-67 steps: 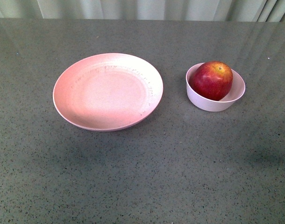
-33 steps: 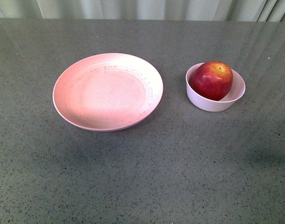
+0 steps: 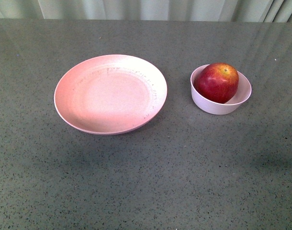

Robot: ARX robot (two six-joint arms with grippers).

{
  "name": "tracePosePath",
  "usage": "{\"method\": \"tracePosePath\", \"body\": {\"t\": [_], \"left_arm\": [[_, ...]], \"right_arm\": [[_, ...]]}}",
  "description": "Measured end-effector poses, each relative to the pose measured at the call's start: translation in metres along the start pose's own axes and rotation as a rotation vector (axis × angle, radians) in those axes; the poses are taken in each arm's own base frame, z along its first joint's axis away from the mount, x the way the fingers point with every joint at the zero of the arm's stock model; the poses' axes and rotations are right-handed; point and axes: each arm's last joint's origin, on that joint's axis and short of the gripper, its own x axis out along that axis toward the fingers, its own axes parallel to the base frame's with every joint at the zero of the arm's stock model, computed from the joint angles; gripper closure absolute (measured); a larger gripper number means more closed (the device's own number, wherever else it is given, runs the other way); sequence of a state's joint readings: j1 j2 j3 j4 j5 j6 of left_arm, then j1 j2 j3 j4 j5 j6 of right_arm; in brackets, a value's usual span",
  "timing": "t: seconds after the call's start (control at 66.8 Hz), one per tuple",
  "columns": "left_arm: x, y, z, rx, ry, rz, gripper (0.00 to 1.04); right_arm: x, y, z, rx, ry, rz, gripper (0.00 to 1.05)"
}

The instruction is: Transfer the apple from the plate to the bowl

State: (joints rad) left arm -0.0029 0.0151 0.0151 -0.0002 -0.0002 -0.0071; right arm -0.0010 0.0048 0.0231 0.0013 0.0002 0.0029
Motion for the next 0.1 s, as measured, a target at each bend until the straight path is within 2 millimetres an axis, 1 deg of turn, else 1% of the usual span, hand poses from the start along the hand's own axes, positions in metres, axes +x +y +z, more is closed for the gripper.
{"method": "tracePosePath", "body": {"t": [0.105], "left_arm": [[0.0, 0.0, 0.0, 0.0, 0.0, 0.0, 0.09]], "right_arm": [[0.0, 0.0, 0.0, 0.0, 0.0, 0.0, 0.09]]}}
